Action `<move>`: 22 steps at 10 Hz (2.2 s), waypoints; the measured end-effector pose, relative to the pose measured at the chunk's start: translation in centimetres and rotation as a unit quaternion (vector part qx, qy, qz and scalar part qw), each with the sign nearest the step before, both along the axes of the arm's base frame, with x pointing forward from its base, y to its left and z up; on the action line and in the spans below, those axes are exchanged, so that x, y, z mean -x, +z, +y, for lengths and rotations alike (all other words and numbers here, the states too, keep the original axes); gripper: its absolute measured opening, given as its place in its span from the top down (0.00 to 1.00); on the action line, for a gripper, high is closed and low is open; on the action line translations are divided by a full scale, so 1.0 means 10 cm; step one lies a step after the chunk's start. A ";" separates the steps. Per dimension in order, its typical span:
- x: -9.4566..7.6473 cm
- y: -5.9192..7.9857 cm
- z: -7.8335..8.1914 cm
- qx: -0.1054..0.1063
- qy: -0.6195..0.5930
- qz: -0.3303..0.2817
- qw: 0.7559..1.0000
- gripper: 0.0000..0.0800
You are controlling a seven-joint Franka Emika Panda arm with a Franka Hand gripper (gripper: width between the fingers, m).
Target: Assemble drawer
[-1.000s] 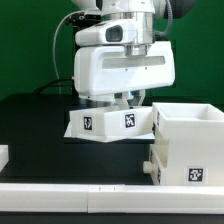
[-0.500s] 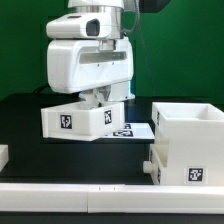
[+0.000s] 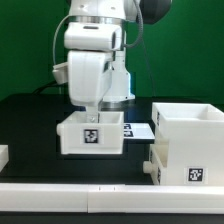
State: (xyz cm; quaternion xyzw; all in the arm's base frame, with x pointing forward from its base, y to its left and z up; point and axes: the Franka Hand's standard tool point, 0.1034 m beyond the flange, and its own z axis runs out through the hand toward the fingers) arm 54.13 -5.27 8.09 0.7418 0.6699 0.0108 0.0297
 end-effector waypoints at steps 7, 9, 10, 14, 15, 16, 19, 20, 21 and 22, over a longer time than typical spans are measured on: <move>-0.04 -0.05 0.42 0.009 0.005 -0.038 0.999 0.95; -0.03 -0.06 0.41 0.009 0.003 -0.037 0.999 0.95; -0.03 -0.06 0.41 0.009 0.003 -0.037 0.999 0.95; -0.04 -0.06 0.46 0.005 -0.002 -0.062 0.998 0.95; -0.04 -0.06 0.48 0.004 -0.015 -0.068 0.998 0.95; -0.08 -0.04 0.56 -0.004 -0.019 -0.104 0.994 0.95; -0.01 -0.10 0.50 -0.006 -0.026 -0.112 0.993 0.95; -0.01 -0.09 0.51 -0.007 -0.026 -0.115 0.993 0.95; 0.03 -0.13 0.47 -0.001 -0.026 -0.097 0.995 0.95; 0.05 -0.14 0.39 0.011 -0.029 -0.059 0.998 0.95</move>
Offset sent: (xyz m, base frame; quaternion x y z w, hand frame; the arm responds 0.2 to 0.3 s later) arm 0.0007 0.0176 0.0047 -0.0893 -0.0831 -0.0472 0.9914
